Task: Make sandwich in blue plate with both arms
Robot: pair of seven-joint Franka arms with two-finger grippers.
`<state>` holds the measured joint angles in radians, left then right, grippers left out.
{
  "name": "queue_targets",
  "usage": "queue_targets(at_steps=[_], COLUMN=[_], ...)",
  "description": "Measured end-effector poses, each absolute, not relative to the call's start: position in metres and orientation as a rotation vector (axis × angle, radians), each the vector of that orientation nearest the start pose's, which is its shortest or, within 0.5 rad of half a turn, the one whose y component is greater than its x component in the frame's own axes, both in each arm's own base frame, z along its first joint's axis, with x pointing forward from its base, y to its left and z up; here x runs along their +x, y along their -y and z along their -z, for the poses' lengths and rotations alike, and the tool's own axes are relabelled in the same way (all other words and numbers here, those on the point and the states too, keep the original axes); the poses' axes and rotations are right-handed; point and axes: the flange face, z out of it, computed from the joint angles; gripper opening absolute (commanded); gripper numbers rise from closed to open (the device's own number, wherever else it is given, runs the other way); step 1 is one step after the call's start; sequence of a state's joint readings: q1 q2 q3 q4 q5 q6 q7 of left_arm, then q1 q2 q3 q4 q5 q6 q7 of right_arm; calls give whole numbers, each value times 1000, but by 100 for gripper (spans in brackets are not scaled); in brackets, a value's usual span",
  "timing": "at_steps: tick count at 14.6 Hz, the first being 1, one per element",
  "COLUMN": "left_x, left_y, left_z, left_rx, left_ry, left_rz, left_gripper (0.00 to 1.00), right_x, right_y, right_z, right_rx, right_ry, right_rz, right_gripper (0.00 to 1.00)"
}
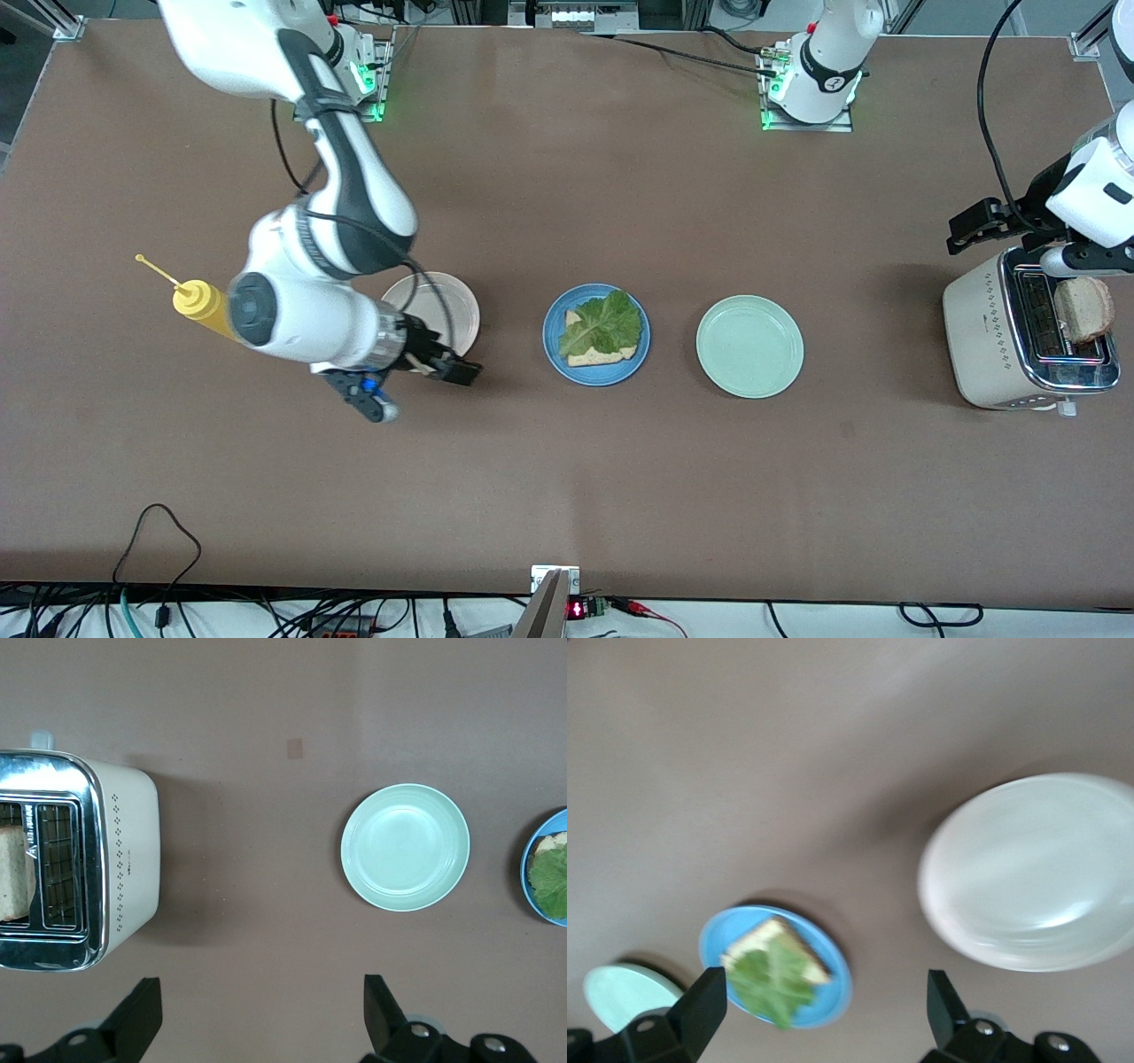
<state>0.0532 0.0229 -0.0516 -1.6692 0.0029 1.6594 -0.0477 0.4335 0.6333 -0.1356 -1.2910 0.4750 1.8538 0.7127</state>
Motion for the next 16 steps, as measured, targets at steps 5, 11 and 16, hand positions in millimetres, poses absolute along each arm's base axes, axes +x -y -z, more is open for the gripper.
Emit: queue_targets(at_steps=[5,11,16], left_x=[567,567,568], left_y=[-14,-13,-12], left_z=[-574,-574,-575], left_rx=[-3138,-3138,-3138], left_ry=[112,108,107], left_rz=[-21,-18,-10], left_gripper=[100,100,100], right_x=[656,599,556], right_y=[-180,-65,60], right_z=[-449,-486,-506], right_rx=[-2844,-2960,-2834], right_ry=[-434,90,589], right_rz=[-460,-427,-309], right_gripper=[100,100,100])
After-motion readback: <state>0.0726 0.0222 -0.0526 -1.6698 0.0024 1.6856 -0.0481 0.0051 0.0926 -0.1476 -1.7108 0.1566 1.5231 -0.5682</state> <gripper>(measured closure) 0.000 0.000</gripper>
